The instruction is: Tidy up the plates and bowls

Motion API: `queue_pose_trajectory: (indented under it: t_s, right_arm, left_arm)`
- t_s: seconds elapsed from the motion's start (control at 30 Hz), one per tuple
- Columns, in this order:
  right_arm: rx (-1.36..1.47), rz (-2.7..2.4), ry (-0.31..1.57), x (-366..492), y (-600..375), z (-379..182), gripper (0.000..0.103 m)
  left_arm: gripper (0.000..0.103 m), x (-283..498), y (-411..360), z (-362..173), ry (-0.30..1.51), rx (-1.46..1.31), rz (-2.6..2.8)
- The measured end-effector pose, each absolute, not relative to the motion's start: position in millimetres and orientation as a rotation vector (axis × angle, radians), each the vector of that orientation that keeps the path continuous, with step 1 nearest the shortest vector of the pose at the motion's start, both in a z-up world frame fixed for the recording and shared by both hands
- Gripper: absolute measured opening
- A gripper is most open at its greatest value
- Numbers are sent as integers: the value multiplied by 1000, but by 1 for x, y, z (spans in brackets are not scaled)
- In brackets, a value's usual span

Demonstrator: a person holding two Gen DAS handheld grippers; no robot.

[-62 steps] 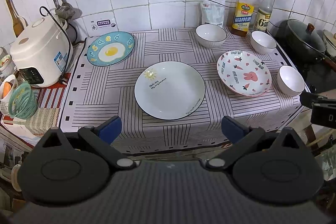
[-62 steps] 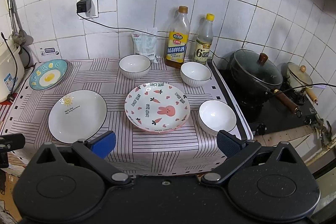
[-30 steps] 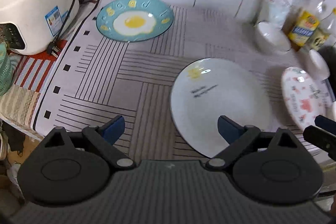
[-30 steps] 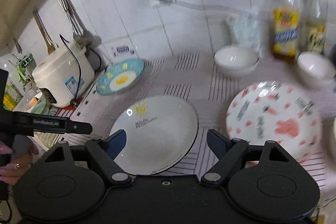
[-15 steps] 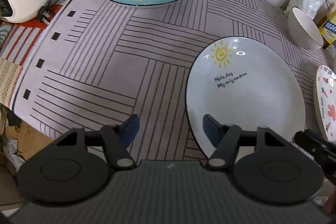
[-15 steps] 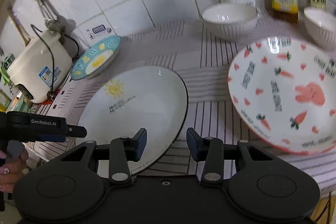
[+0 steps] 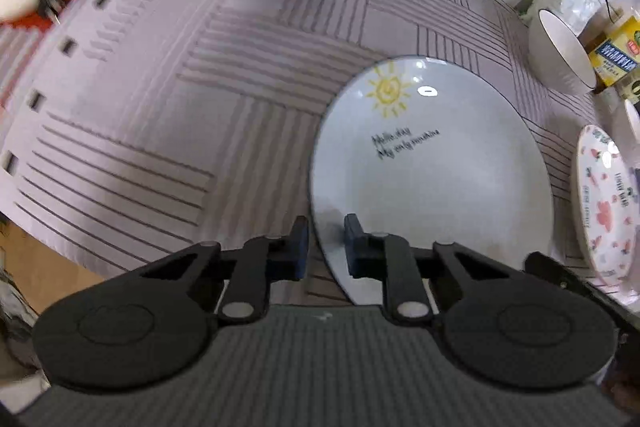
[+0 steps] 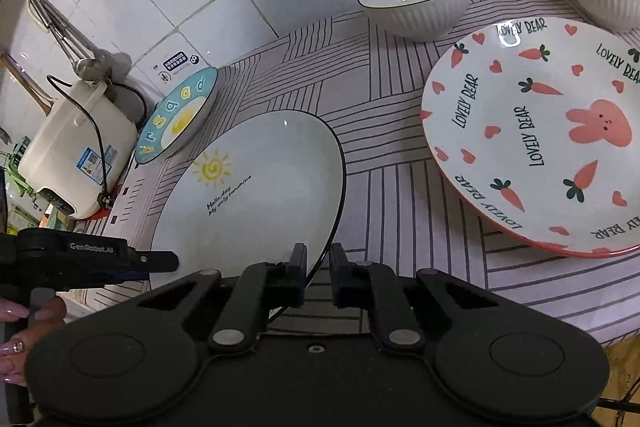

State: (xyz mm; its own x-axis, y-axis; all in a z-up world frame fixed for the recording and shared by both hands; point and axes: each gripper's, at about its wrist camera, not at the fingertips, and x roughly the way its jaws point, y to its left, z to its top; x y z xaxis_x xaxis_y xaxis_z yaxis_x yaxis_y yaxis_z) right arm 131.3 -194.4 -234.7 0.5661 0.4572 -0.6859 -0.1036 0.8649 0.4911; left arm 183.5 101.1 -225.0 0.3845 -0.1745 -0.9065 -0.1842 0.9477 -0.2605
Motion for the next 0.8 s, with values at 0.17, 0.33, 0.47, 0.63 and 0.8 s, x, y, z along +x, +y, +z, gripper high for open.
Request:
queue_pose_trajectory:
  t_s: [0.17, 0.33, 0.47, 0.63, 0.8]
  right_arm:
    - [438, 382, 958, 140, -192, -242, 18]
    - [289, 414, 971, 143, -178, -234, 19]
    - [295, 428, 966, 143, -182, -231, 20]
    - [285, 422, 906, 149, -180, -219, 22]
    - [298, 396, 869, 170, -173, -210, 22]
  left_arm:
    - [18, 180, 102, -227, 1171, -382, 10]
    - [18, 184, 99, -224, 1228, -359, -6]
    - [18, 184, 97, -217, 1230, -294, -54]
    - [22, 192, 89, -200, 1209, -187, -112]
    - [23, 228, 96, -190, 1207, -170, -171]
